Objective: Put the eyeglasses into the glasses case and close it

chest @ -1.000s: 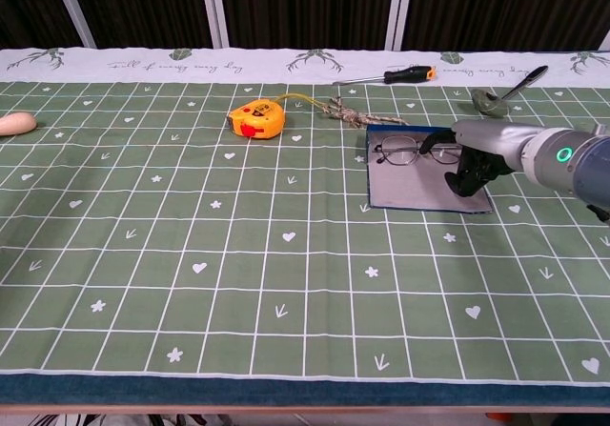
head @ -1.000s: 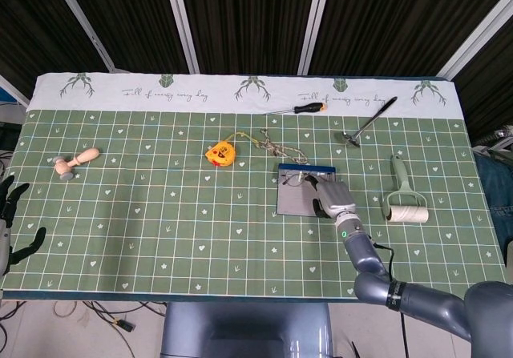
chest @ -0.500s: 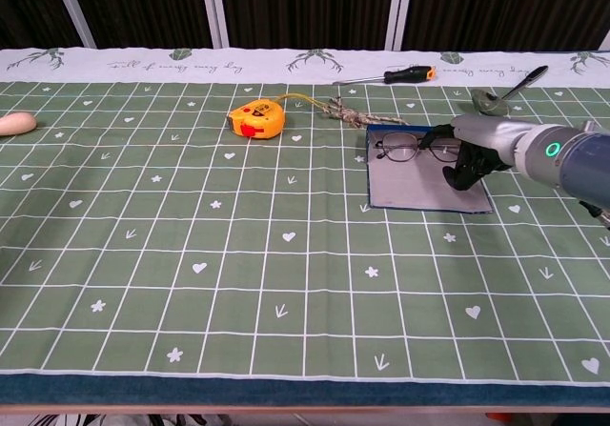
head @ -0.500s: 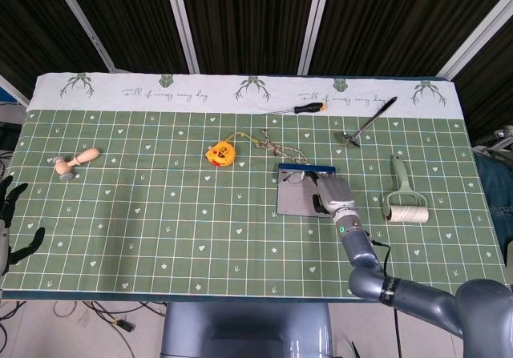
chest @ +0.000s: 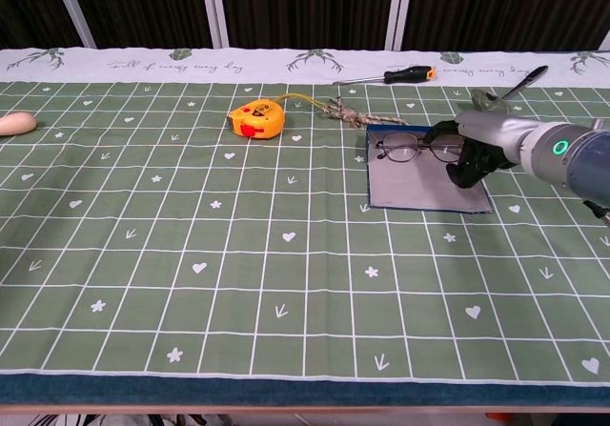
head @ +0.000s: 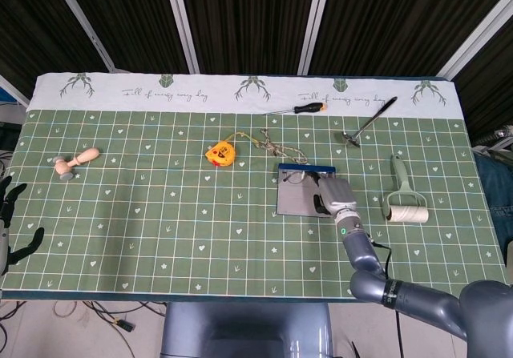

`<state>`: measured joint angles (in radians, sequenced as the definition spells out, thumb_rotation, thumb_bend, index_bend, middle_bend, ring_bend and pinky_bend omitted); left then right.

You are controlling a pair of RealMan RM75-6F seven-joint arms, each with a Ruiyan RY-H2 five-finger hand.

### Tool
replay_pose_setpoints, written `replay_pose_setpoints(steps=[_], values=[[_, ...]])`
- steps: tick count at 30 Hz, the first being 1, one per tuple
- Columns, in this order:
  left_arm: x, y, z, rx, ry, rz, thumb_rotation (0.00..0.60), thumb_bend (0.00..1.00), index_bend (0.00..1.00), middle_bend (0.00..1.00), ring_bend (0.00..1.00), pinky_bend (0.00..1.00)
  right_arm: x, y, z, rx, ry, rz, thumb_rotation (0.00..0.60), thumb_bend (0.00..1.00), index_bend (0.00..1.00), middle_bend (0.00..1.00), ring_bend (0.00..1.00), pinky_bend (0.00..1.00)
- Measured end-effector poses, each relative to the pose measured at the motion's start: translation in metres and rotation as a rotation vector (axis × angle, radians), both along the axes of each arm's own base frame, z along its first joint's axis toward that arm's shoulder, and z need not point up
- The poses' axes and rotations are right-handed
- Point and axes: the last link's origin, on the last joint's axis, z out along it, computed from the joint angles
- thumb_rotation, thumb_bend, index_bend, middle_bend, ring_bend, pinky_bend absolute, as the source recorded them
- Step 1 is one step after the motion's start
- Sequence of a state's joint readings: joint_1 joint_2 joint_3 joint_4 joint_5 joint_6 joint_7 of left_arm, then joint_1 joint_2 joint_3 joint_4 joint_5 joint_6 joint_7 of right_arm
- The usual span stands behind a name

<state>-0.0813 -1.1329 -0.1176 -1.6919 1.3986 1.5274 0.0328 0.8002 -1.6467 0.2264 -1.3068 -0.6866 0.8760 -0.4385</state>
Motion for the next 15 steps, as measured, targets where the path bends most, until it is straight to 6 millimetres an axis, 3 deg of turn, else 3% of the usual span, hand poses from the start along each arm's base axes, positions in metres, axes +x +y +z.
replay_pose_setpoints(steps=[1, 5, 8, 15], values=[[0.000, 0.000, 0.000, 0.000, 0.001, 0.000, 0.600, 0.31, 0.11, 0.00, 0.00, 0.00, 0.001, 0.001, 0.001, 0.000, -0.004, 0.004, 0.600, 0.38, 0.06, 0.63, 0.74, 0.82], [0.000, 0.000, 0.000, -0.002, 0.004, 0.002, 0.600, 0.31, 0.11, 0.00, 0.00, 0.00, 0.004, 0.009, 0.008, -0.006, -0.012, 0.042, 0.600, 0.20, 0.05, 0.40, 0.50, 0.58], [0.000, 0.000, -0.001, -0.004, 0.005, 0.003, 0.600, 0.31, 0.11, 0.00, 0.00, 0.00, 0.003, 0.017, 0.014, -0.030, -0.003, 0.084, 0.600, 0.15, 0.06, 0.36, 0.44, 0.52], [0.001, -0.001, -0.002, -0.004, 0.008, 0.004, 0.600, 0.31, 0.11, 0.00, 0.00, 0.00, -0.008, 0.038, 0.019, -0.158, 0.015, 0.196, 0.600, 0.14, 0.10, 0.36, 0.43, 0.51]])
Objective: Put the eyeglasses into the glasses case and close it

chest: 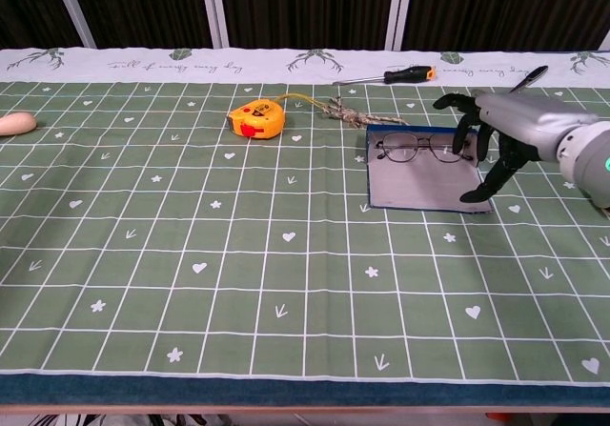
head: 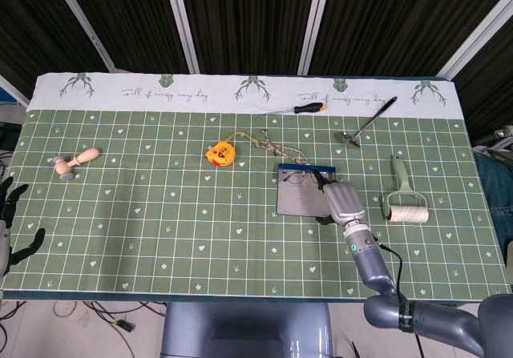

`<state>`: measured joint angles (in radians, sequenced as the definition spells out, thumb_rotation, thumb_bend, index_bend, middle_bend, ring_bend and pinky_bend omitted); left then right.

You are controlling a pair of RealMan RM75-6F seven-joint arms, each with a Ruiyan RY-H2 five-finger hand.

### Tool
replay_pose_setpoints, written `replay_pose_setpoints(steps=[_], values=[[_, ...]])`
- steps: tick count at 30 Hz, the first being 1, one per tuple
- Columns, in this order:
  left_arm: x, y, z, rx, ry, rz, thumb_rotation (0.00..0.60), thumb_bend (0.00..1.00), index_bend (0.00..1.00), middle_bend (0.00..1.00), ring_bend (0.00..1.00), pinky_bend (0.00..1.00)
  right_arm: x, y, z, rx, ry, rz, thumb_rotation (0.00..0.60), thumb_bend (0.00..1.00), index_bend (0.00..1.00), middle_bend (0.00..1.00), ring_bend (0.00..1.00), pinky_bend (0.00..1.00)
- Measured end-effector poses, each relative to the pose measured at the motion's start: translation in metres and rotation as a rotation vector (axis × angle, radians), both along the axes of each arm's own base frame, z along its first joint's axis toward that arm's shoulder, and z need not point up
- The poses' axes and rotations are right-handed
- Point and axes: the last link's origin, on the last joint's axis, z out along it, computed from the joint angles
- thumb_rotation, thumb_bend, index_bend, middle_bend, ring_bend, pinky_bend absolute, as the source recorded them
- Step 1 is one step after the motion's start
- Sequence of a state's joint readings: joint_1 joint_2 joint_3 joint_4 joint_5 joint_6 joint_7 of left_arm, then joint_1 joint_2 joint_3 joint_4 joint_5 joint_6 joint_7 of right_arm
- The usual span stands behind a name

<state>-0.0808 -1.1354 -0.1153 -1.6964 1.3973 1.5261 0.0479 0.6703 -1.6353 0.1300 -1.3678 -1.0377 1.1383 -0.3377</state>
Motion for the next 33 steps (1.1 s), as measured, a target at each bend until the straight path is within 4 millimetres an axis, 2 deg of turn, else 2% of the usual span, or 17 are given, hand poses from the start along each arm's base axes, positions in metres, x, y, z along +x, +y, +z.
replay_pose_setpoints(steps=[9, 17, 33], values=[[0.000, 0.000, 0.000, 0.000, 0.002, 0.002, 0.600, 0.31, 0.11, 0.00, 0.00, 0.00, -0.022, 0.018, -0.017, -0.087, 0.045, 0.048, 0.600, 0.11, 0.12, 0.37, 0.44, 0.50], [0.000, 0.000, 0.000, 0.002, 0.001, 0.002, 0.600, 0.31, 0.11, 0.00, 0.00, 0.00, -0.022, 0.022, -0.028, -0.109, 0.042, 0.059, 0.600, 0.11, 0.13, 0.37, 0.44, 0.50], [-0.001, 0.000, 0.000, 0.003, 0.001, 0.001, 0.600, 0.31, 0.11, 0.00, 0.00, 0.00, -0.022, 0.016, -0.036, -0.110, 0.049, 0.051, 0.600, 0.11, 0.15, 0.38, 0.44, 0.50]])
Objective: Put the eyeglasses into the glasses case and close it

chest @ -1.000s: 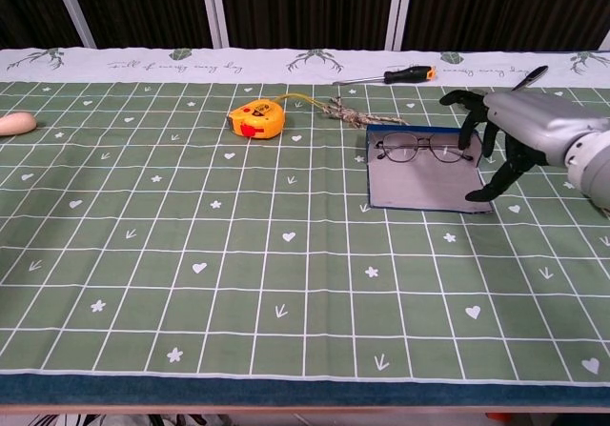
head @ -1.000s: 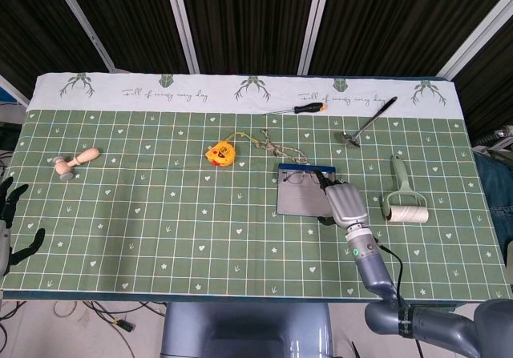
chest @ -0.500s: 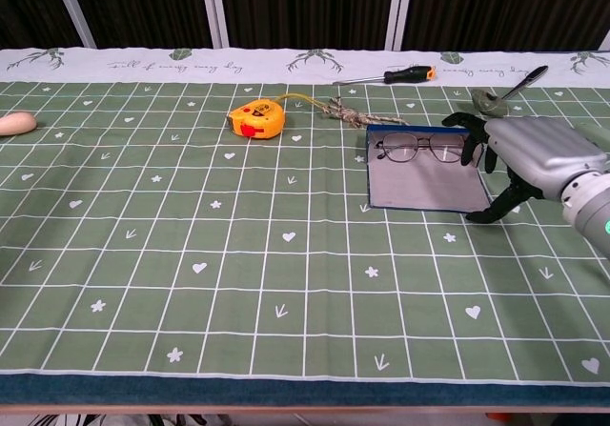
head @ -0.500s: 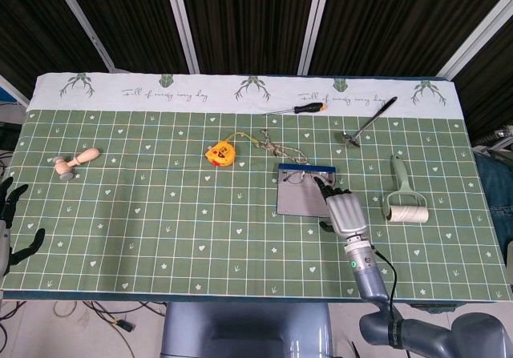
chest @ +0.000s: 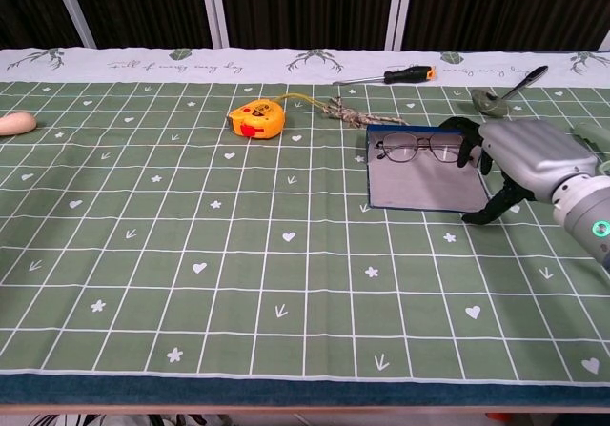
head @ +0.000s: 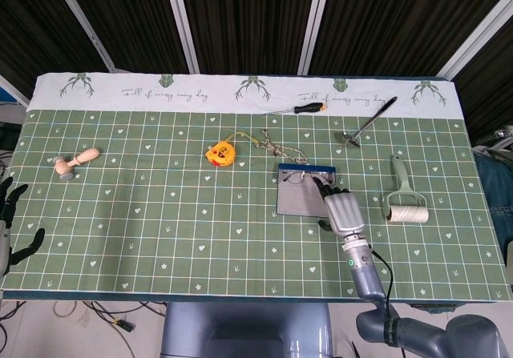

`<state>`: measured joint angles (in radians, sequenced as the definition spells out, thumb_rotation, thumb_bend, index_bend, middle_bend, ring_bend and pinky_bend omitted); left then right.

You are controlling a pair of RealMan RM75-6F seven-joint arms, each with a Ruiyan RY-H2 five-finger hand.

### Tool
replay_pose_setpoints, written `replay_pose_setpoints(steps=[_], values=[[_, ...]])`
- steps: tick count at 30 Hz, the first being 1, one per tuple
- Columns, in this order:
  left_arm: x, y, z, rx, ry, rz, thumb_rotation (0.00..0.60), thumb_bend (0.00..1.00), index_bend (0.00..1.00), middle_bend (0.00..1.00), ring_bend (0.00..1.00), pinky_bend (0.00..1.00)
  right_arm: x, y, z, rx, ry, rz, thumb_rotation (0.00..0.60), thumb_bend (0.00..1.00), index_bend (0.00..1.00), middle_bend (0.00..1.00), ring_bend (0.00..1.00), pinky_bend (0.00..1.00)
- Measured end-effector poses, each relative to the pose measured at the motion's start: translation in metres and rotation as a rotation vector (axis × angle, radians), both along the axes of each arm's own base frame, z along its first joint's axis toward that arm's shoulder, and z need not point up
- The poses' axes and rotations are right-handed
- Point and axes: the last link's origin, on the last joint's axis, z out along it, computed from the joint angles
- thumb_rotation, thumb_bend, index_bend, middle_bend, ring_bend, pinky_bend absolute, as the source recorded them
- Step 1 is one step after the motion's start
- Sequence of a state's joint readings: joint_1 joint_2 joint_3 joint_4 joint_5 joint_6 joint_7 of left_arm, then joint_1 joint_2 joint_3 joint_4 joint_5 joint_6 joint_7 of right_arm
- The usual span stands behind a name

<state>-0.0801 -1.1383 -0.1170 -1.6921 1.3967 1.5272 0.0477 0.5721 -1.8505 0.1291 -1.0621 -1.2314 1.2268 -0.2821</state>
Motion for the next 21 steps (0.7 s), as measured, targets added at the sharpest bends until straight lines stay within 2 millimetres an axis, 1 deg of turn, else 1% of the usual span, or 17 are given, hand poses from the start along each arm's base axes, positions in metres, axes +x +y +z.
replay_pose_setpoints(steps=[15, 21], values=[[0.000, 0.001, 0.001, 0.000, -0.002, 0.002, 0.600, 0.31, 0.11, 0.00, 0.00, 0.00, 0.012, -0.002, -0.012, -0.002, -0.017, 0.004, 0.600, 0.11, 0.16, 0.38, 0.44, 0.50], [0.000, 0.001, 0.001, 0.001, -0.003, 0.001, 0.600, 0.31, 0.11, 0.00, 0.00, 0.00, 0.013, -0.003, -0.015, -0.001, -0.015, -0.002, 0.600, 0.11, 0.16, 0.38, 0.44, 0.50]])
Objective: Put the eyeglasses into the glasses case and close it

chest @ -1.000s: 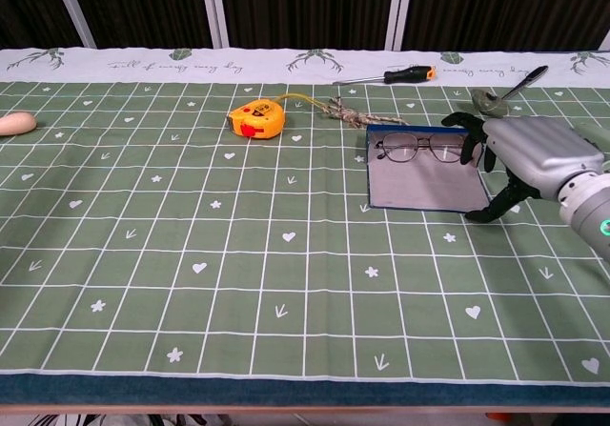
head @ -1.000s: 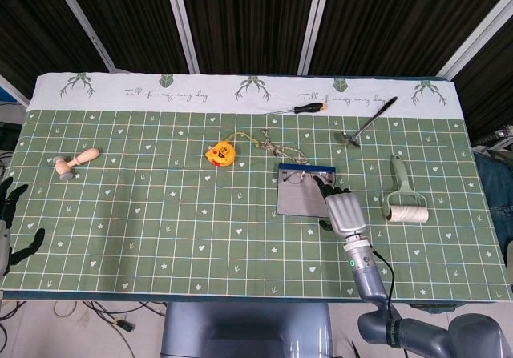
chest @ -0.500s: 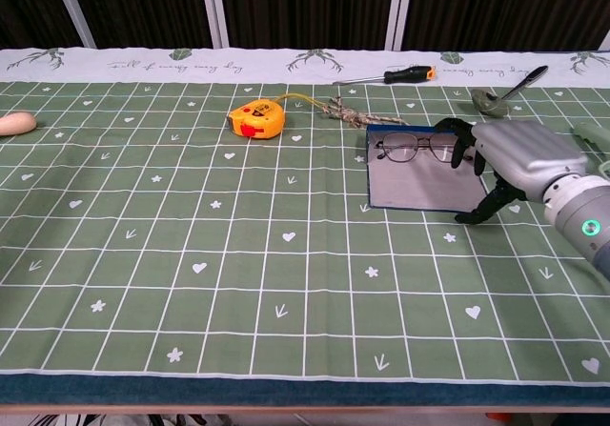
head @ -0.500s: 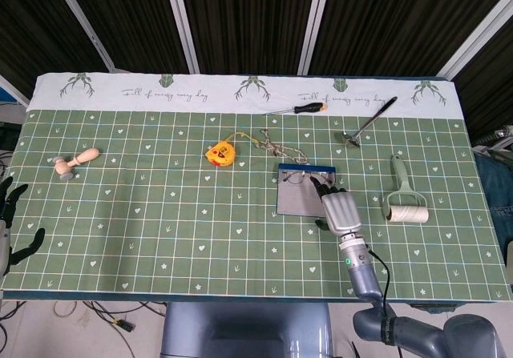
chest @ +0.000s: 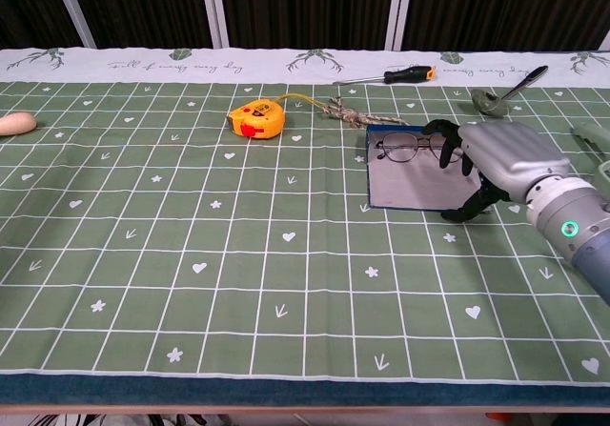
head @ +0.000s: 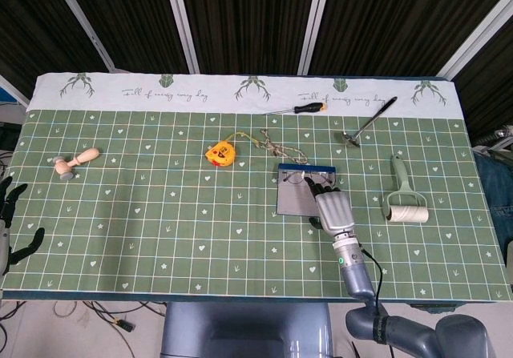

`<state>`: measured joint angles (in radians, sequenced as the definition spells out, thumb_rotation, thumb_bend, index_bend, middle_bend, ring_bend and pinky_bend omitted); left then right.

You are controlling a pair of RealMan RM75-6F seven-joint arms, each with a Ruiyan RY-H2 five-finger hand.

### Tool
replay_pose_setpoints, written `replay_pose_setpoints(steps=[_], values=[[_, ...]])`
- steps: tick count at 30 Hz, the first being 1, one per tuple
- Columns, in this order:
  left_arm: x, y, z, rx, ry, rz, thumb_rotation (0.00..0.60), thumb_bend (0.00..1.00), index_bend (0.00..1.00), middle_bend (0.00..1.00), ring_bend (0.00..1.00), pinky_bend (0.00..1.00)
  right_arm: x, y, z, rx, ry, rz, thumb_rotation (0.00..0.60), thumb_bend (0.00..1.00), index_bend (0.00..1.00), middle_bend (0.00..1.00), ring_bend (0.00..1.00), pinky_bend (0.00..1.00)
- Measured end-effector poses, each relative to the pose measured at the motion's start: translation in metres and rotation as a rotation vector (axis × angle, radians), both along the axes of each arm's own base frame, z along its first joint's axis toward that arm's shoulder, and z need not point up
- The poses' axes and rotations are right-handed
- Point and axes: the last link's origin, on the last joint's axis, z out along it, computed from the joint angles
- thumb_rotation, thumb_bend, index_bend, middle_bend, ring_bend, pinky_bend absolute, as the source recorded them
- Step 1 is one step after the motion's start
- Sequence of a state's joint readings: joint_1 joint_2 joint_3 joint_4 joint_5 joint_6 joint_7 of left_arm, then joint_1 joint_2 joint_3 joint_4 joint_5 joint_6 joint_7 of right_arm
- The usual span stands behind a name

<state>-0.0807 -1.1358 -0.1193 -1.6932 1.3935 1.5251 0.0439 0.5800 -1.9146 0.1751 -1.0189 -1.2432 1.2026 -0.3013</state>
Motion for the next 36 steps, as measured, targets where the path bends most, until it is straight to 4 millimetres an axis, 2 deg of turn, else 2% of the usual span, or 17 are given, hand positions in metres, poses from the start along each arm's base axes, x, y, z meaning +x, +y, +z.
replay_pose_setpoints(steps=[15, 23, 36], values=[[0.0012, 0.0001, 0.0002, 0.002, -0.001, -0.004, 0.600, 0.31, 0.11, 0.00, 0.00, 0.00, -0.0004, -0.0031, -0.0018, 0.023, -0.002, -0.016, 0.600, 0.12, 0.20, 0.38, 0.44, 0.50], [0.0006, -0.0002, 0.0003, 0.002, -0.001, -0.003, 0.600, 0.31, 0.11, 0.00, 0.00, 0.00, -0.0006, -0.0034, -0.0017, 0.019, 0.003, -0.009, 0.600, 0.30, 0.23, 0.39, 0.45, 0.50], [0.0002, -0.0004, 0.0004, 0.002, -0.001, -0.002, 0.600, 0.31, 0.11, 0.00, 0.00, 0.00, -0.0015, -0.0059, -0.0016, 0.011, 0.006, -0.002, 0.600, 0.44, 0.26, 0.39, 0.45, 0.50]])
